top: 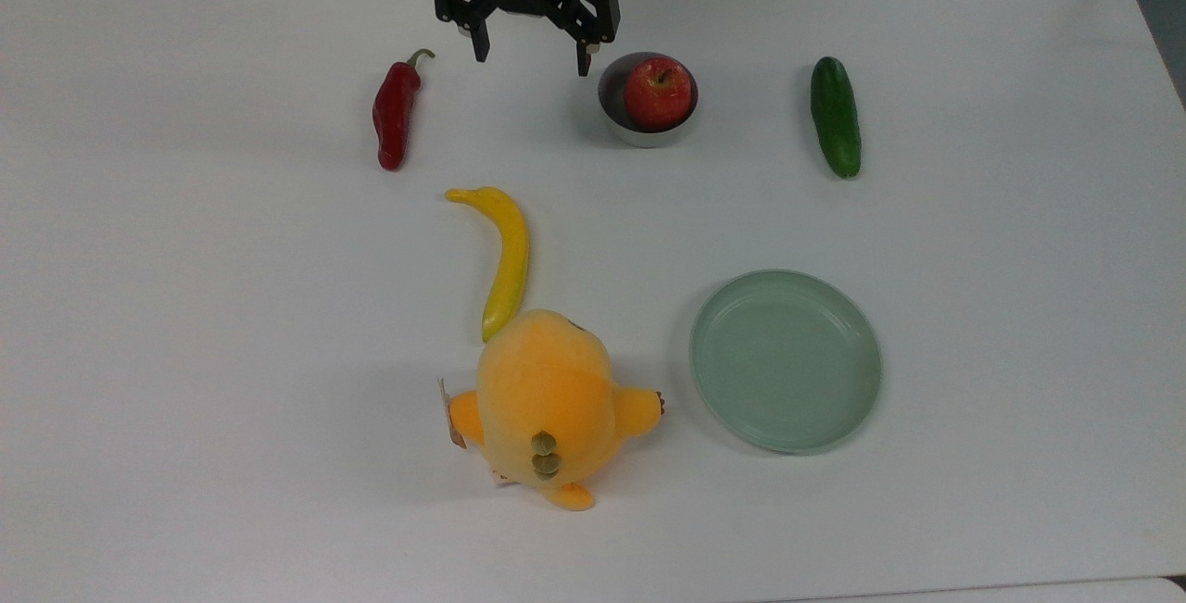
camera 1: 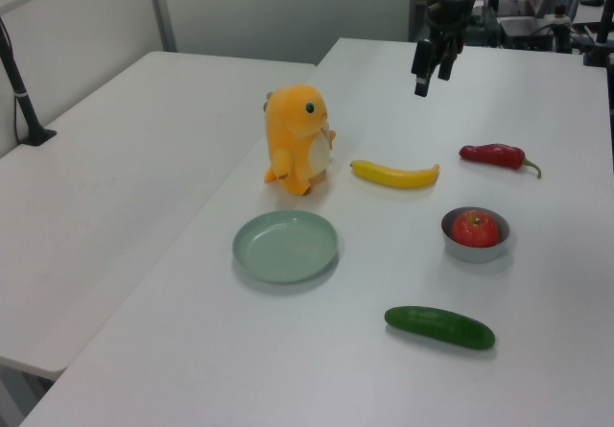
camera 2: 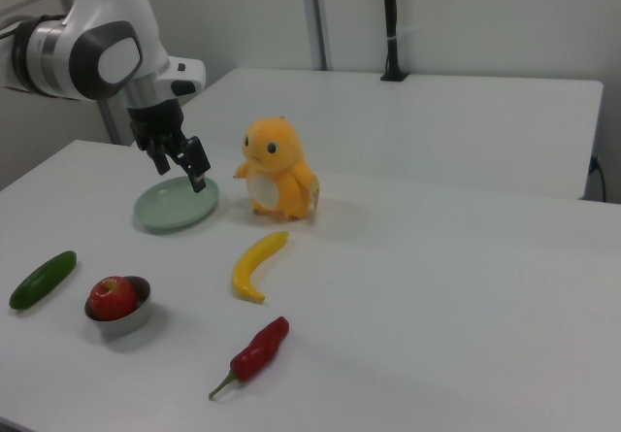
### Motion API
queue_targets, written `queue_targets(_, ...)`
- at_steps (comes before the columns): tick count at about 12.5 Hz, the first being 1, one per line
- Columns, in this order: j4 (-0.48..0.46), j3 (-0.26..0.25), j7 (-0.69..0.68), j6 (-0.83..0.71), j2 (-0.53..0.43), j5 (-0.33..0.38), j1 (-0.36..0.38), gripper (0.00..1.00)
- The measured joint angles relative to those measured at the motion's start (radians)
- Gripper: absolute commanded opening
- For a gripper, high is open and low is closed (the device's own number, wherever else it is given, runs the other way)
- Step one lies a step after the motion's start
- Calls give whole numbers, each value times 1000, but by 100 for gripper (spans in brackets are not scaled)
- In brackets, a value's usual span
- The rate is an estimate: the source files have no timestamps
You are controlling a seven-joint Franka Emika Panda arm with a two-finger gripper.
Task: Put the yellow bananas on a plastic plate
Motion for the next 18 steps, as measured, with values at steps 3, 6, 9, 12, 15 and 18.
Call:
queue_targets(3,-3,0,-56,0,0,0,2,100)
queue_targets(6,-3,0,-65,0,0,0,2,100)
queue_targets(9,-4,0,-66,0,0,0,2,100)
queue_targets(12,-4,0,-67,0,0,0,2,100)
queue_targets(15,-7,0,-101,0,2,0,2,100)
queue_targets(18,-9,0,-110,0,10,0,2,100)
